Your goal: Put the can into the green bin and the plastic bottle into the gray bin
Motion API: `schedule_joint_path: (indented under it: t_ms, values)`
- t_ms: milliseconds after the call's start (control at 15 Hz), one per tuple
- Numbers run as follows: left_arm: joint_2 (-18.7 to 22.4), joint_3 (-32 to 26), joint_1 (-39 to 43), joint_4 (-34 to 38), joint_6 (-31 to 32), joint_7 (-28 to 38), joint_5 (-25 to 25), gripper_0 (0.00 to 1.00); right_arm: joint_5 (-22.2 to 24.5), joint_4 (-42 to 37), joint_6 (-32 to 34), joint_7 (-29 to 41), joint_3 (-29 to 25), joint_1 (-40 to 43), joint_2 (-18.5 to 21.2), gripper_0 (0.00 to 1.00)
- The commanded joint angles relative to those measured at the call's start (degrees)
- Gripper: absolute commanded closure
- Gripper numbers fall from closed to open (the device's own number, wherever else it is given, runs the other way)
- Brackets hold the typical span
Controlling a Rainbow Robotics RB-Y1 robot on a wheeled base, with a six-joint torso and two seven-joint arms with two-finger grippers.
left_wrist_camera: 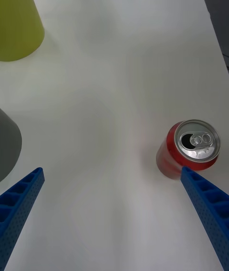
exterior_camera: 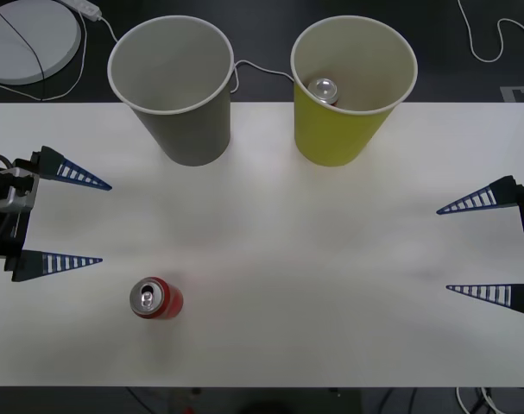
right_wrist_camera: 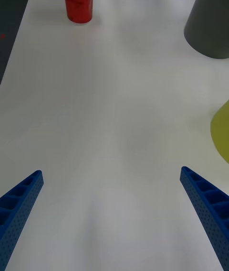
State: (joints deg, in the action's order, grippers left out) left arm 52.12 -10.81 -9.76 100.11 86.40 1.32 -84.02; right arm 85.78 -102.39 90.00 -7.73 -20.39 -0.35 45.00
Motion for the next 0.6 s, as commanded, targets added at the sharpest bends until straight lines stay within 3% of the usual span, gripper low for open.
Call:
schedule_joint_path:
  t_ms: [67,600]
  values:
    - [0.0,0.0,0.0,0.0,0.0,0.0,0.0,0.00,0.0,0.0,0.0,0.0,0.0,0.0,0.0,0.00]
    - [0.2,1.1,0.7,-1.8,0.4,-0.5,1.0,0.00,0.0,0.0,0.0,0.0,0.0,0.0,0.0,0.00]
